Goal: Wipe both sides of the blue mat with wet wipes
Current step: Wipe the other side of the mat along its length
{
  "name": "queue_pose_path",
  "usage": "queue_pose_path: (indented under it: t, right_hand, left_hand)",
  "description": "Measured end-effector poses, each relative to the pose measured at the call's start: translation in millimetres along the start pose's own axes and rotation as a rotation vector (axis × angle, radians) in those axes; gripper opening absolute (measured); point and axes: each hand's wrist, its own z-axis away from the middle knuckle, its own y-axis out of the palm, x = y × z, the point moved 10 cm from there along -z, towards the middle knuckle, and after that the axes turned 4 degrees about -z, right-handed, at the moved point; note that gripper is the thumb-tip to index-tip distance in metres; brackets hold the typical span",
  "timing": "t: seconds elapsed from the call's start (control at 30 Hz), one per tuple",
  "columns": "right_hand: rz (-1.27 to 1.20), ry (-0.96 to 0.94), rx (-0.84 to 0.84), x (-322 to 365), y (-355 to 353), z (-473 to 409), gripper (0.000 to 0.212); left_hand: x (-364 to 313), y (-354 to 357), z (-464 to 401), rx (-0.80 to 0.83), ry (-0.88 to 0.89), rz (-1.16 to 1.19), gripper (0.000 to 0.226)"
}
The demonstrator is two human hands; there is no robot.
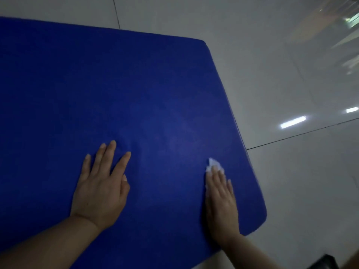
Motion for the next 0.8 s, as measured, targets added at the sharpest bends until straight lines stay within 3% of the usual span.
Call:
queue_pose_path:
  t: [0.07, 0.17, 0.23, 0.33, 0.47, 0.8]
  right_hand:
    - [-0.046, 0.017, -0.009, -19, -12, -4, 0.052]
    - [-0.008, 0.451, -0.089, -124, -40, -21, 0.048]
    - [-0.017, 0.533, -0.087, -149, -42, -17, 0.047]
    - [-0.045, 0.311, -0.087, -94, -21, 11, 0.052]
    - [-0.062, -0.046, 0.08, -38, 2, 59, 0.05]
    - [-0.025, 0.651, -0.15, -148, -46, 33, 0.051]
  left_hand:
    - [0, -2, 0, -0.015, 0.0, 0.001, 0.054]
    - [-1, 0, 1, -0.019, 0.011, -0.016, 0.054]
    - [-1, -1, 0, -0.018, 0.017, -0.022, 0.055]
    - [-1, -1, 1, -0.016, 0.013, -0.029, 0.055]
    - [-2, -1, -1, -0.027, 0.02, -0.036, 0.055]
    - [-2, 0, -1, -0.007, 0.024, -0.055, 0.057]
